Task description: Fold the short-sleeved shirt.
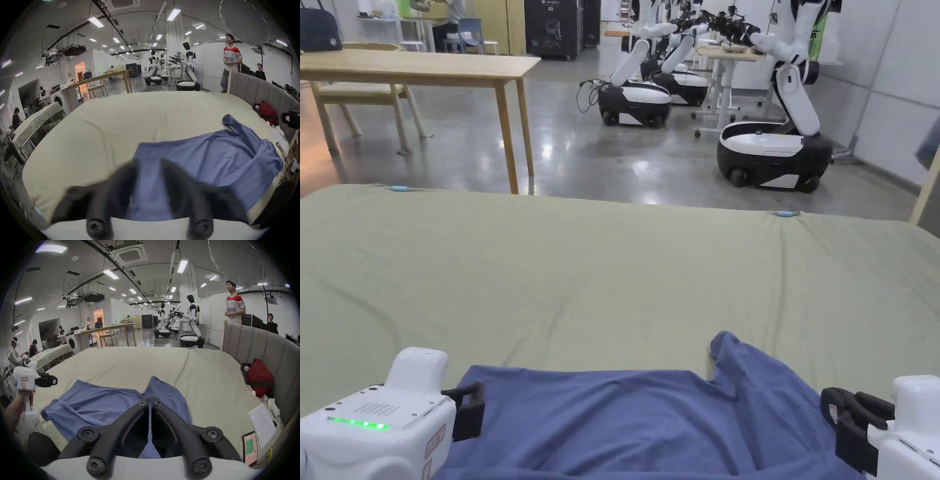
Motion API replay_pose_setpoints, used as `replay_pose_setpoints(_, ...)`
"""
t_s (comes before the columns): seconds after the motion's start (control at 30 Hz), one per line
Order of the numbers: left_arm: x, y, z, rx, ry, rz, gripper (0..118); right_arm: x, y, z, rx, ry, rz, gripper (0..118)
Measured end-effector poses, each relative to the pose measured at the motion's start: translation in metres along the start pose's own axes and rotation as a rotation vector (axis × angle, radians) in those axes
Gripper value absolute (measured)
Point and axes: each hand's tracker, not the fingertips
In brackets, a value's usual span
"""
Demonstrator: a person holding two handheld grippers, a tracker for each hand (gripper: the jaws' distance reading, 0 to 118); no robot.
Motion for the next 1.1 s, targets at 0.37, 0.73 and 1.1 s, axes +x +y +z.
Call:
replay_pose_setpoints(0.37, 0.01, 0.03, -0.141, -0.3, 0.004, -0.068, 86, 0.052, 0.009, -0.093, -0.188, -0.045, -0.008, 5)
replay_pose_setpoints(0.73, 0.027, 0.053, -0.084, -0.21, -0.024, -0.108, 10, 0.096, -0.005, -0.241, -0.574, -0.151, 0.064, 77)
replay_pose_setpoints(1.1, 0.013, 0.054, -0.065, -0.191, -0.048, -0.046, 10, 0.098, 0.015, -0.177, -0.387, -0.141, -0.003, 4)
